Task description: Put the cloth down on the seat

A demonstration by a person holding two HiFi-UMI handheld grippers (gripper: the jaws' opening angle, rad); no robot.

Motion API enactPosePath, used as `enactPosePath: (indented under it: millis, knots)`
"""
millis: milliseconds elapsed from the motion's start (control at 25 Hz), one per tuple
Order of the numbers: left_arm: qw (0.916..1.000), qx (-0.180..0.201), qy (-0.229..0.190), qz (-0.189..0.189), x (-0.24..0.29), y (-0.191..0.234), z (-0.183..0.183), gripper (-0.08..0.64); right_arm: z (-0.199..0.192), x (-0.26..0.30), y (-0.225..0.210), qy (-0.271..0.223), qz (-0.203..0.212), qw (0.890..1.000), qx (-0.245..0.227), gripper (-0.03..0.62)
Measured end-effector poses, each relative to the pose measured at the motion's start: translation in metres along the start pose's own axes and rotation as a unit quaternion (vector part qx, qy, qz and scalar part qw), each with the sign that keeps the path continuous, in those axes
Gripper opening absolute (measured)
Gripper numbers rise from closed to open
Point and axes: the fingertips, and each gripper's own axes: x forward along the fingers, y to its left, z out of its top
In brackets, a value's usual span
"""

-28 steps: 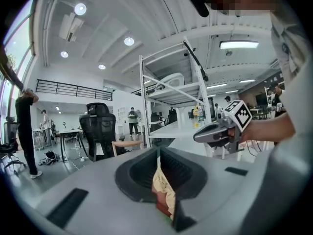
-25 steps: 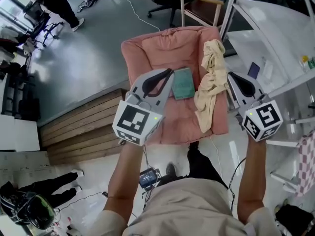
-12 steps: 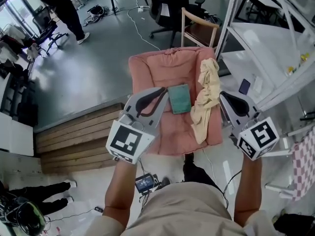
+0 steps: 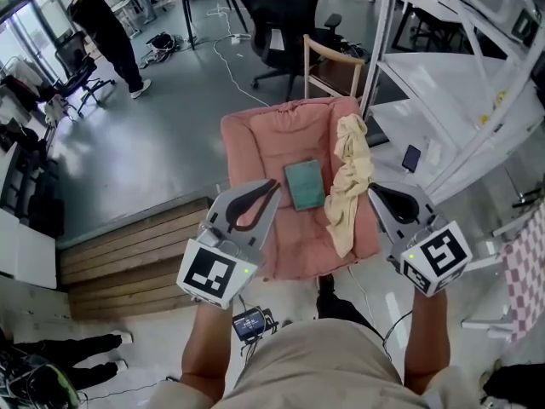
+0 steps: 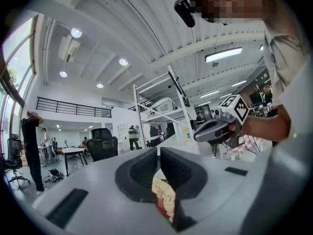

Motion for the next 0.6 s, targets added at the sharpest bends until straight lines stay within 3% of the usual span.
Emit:
enactPosePath:
  millis: [600]
  knots:
    - [0.9998,0.003,-0.002,-0.02,-0.008,-0.022,0.004,0.021,-0.005,-0.029,0.003,0.007,-0.022,1.0,0.002,-0.009]
